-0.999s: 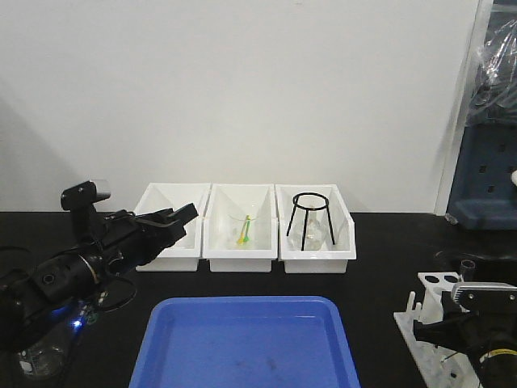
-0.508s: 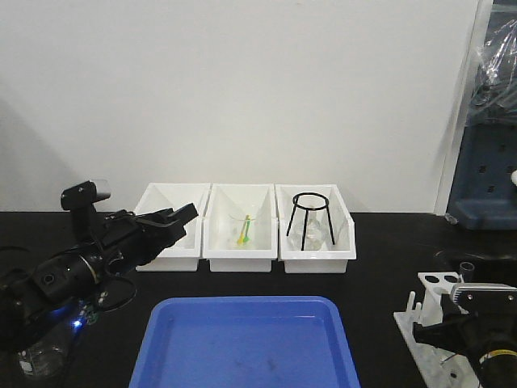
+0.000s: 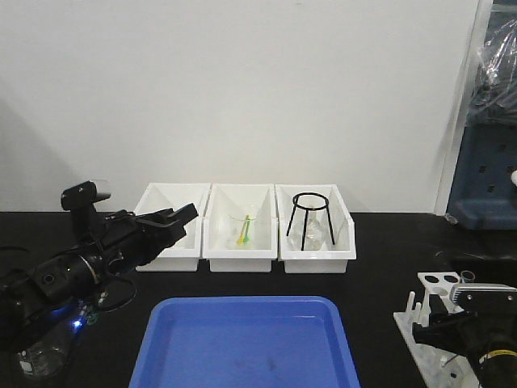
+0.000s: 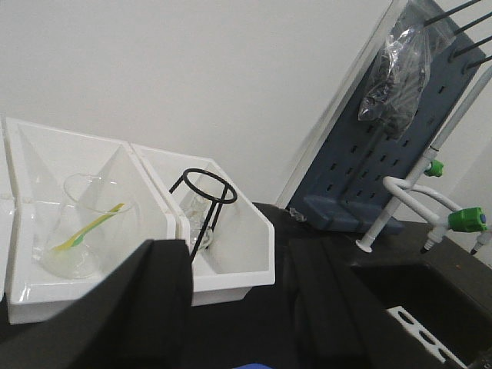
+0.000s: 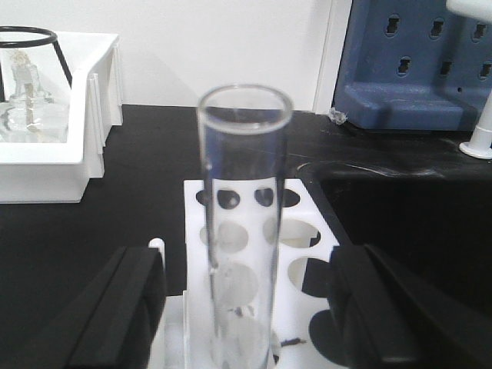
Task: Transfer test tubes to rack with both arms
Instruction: 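Lower the test tube into a rack hole with the right gripper, then open the right gripper and lift it away from the tube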
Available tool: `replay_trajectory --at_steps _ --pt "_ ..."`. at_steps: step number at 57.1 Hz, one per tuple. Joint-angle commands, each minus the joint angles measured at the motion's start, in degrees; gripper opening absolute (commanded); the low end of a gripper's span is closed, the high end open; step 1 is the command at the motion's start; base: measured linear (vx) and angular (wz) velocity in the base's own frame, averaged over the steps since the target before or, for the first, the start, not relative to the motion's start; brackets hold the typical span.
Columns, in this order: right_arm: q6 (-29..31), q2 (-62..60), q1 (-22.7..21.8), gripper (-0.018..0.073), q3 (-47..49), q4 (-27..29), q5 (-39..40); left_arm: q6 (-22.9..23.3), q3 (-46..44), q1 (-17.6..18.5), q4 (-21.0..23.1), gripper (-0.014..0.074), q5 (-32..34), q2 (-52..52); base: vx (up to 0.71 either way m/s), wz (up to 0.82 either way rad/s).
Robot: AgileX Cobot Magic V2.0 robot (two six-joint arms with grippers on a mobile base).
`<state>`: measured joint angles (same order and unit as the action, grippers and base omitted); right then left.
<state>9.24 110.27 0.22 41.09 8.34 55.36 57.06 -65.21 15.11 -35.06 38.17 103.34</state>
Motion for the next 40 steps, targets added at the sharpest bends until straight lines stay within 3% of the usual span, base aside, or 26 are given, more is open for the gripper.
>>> replay_trajectory --at_steps 1,9,17,31,40 --pt "0.8 -5.0 -0.3 0.0523 1.2 -0.6 5.1 -0.1 -1.7 -0.1 1.5 0.0435 3.8 -2.6 0.0 0.0" --pt "2.3 -10.3 -0.3 0.0523 1.2 -0.7 4.6 -0.1 -1.7 -0.1 -0.5 0.0435 3.3 -2.6 0.0 0.0" --pt "3.4 -18.3 -0.3 0.0522 1.2 -1.6 -0.8 -0.1 -1.7 -0.1 -1.4 0.0435 0.9 -2.6 0.0 0.0" --pt "3.4 -35.6 -0.3 0.0522 1.2 -5.8 -15.1 -0.1 -1.7 -0.1 -1.2 0.0435 1.7 -2.6 0.0 0.0" --pt "3.2 -47.8 -0.2 0.0522 1.2 -5.4 -30.0 -0.1 -1.7 -0.1 -1.5 0.0435 2.5 -3.2 0.0 0.0"
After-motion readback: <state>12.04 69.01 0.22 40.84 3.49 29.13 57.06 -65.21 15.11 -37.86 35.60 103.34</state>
